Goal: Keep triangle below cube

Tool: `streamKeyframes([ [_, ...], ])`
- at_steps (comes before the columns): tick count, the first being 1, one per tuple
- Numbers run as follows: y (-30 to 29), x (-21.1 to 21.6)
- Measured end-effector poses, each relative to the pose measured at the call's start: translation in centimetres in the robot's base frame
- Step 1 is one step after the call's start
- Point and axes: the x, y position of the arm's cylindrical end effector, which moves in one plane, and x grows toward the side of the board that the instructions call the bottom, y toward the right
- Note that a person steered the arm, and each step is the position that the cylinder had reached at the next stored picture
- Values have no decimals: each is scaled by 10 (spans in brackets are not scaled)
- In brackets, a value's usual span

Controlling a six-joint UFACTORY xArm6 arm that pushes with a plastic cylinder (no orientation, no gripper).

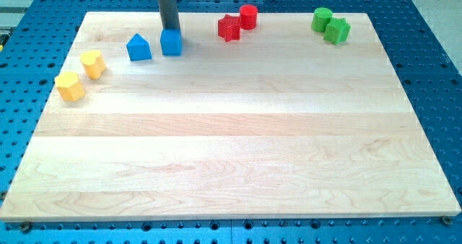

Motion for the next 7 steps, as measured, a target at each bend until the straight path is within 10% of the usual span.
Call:
streamKeyframes([
  [1, 16, 50],
  [3, 0, -73],
  [7, -46, 21],
])
